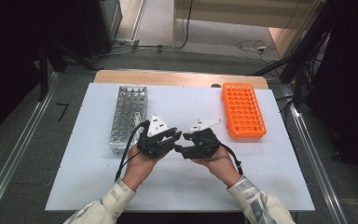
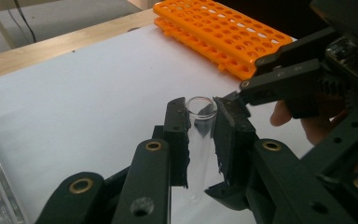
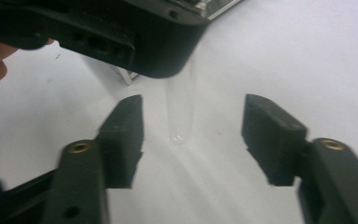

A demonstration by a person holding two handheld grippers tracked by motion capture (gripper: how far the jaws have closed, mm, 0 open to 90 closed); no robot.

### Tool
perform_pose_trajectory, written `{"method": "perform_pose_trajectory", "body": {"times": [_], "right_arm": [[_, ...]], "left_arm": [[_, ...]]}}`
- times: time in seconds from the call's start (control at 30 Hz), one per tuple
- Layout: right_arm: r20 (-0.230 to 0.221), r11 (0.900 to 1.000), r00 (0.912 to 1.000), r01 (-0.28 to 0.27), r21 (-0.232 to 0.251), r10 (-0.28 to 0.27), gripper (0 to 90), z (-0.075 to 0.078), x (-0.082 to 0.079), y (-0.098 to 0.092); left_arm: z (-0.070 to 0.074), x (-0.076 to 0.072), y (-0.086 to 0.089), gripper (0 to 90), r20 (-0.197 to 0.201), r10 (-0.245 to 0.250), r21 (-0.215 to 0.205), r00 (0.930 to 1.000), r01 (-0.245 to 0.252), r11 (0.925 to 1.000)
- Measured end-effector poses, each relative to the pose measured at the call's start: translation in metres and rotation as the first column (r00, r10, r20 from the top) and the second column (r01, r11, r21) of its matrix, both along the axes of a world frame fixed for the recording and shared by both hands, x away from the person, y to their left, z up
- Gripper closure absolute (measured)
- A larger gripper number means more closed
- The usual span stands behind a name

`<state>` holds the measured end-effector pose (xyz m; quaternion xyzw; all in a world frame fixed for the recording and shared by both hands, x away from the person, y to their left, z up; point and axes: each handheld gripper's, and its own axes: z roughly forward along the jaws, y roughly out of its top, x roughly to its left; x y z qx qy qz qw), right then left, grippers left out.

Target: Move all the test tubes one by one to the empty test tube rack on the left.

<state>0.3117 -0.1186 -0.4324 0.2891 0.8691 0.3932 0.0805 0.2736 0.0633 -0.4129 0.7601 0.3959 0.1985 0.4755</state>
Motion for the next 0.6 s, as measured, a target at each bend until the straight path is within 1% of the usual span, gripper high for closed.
{"method": "perform_pose_trajectory", "body": {"times": [0.1,0.2,0.33,0.53,0.6], "right_arm": [[0.009,1.000,1.0000,0.003,0.010,-0.003,26.6,0.002,0.000,-0.006],[0.025,1.000,0.9996,0.011,0.027,-0.012,24.3,0.003,0.000,-0.013],[0.028,0.999,0.9990,0.035,0.026,-0.035,23.6,0.001,0.000,-0.022],[0.033,0.998,0.9976,0.060,0.010,-0.061,23.6,-0.003,0.001,-0.036],[0.028,0.997,0.9970,0.072,0.006,-0.072,23.6,-0.004,0.001,-0.041]], "left_arm": [[0.002,0.004,0.001,74.8,0.002,0.014,-0.007,0.9999,-0.014,0.9999],[0.004,0.009,0.002,74.8,0.001,0.030,-0.014,0.9995,-0.030,0.9994],[0.007,0.015,0.002,74.8,-0.001,0.048,-0.017,0.9989,-0.048,0.9987],[0.012,0.024,0.006,74.7,-0.002,0.072,-0.015,0.9974,-0.072,0.9973],[0.015,0.026,0.008,74.8,-0.001,0.078,-0.015,0.9969,-0.078,0.9968]]}}
